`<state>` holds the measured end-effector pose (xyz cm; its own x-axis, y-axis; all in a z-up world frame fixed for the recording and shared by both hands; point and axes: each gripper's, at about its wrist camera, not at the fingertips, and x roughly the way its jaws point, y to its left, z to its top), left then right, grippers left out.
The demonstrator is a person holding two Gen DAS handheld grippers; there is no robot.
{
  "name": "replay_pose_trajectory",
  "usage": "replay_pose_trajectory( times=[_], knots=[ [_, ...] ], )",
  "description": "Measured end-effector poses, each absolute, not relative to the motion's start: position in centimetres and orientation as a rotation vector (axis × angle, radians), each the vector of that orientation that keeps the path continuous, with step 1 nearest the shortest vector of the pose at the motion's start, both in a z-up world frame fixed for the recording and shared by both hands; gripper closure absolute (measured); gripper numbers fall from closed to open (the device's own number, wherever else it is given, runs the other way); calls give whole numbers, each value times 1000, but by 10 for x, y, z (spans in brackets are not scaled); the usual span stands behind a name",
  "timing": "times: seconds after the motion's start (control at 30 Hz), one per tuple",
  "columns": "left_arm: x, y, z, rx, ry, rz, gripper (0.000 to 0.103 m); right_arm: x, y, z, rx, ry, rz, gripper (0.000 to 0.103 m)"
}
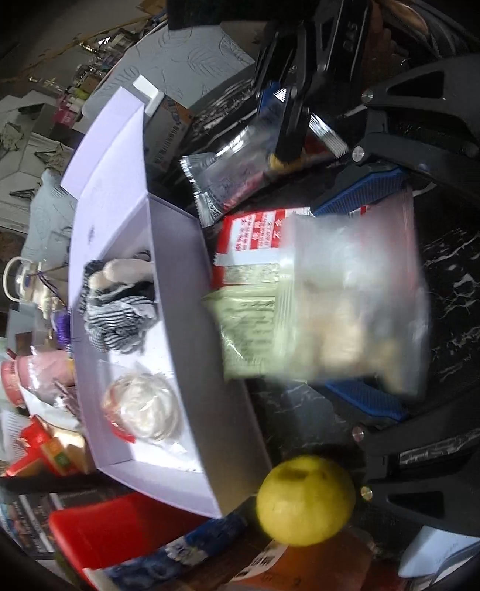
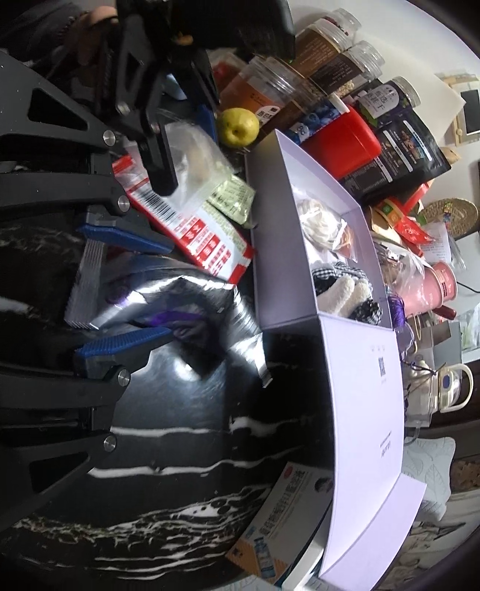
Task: Organize soft objects
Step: 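Grasp the clear zip bag with the left tool while the right tool grasps the silver packet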
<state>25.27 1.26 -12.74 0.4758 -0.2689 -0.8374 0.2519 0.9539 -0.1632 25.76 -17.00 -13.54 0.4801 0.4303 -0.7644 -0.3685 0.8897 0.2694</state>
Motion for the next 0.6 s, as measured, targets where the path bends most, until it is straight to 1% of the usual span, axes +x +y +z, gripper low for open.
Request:
replay_pose_trajectory(
  times=[0.13,0.2,0.23,0.6],
  knots=[
    [244,6,-124,19,982,-306,20,252,-179,-137,74,954,471,65],
    [239,5,-121,33,966,-300,31,249,-183,-137,76,949,465,67],
    [237,3,-120,43,968,-295,32,247,-184,-136,77,946,464,67],
    [189,-10,-98,22,942,-367,32,210,-197,-135,102,954,479,68]
  ],
)
